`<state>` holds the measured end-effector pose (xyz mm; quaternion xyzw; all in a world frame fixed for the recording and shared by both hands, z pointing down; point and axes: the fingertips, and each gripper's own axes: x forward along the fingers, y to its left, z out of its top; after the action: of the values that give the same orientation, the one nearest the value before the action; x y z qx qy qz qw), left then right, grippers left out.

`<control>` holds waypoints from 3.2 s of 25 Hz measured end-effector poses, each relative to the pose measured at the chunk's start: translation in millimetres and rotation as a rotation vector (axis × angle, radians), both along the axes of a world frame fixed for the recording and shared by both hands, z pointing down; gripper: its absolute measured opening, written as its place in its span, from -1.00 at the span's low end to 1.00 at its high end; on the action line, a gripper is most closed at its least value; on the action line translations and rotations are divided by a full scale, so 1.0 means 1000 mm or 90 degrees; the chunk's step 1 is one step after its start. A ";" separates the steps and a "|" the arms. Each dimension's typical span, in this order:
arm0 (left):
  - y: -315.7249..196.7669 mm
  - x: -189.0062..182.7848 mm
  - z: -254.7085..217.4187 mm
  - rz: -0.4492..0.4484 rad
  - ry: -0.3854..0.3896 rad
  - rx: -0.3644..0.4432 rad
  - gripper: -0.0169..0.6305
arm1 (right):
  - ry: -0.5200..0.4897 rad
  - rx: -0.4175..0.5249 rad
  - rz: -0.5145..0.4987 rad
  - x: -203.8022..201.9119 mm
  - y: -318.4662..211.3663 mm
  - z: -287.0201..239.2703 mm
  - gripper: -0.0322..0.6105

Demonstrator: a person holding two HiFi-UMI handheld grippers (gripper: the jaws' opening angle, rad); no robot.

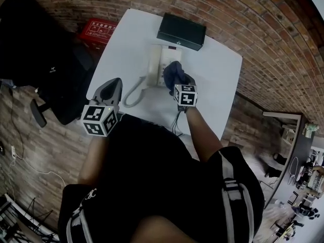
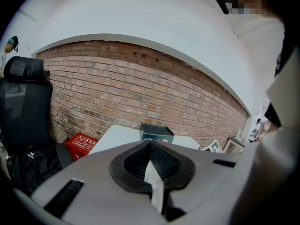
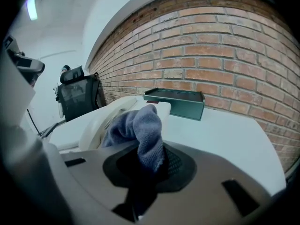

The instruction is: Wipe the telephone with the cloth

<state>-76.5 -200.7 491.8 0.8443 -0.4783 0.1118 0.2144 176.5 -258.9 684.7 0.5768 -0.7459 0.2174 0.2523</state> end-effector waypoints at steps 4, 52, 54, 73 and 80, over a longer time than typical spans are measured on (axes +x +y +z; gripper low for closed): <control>0.001 0.009 0.004 0.009 0.001 -0.006 -0.96 | -0.013 -0.016 -0.012 -0.002 0.015 0.005 -0.76; -0.032 0.092 -0.005 0.199 0.019 0.011 -0.96 | -0.051 0.141 0.031 -0.006 0.011 -0.122 -0.76; -0.036 0.099 -0.012 0.210 0.023 0.023 -0.96 | -0.047 0.209 0.063 0.005 0.009 -0.159 -0.76; -0.046 0.084 -0.046 0.112 -0.018 0.138 -0.96 | -0.095 0.403 0.155 0.046 0.073 -0.258 -0.77; -0.036 0.084 -0.042 0.113 -0.026 0.126 -0.96 | -0.069 0.398 0.152 0.062 0.070 -0.257 -0.77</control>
<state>7.3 -237.2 449.8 0.8978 -0.4149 0.0997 0.1092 238.6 -189.2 428.2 0.6973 -0.7158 0.0367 -0.0045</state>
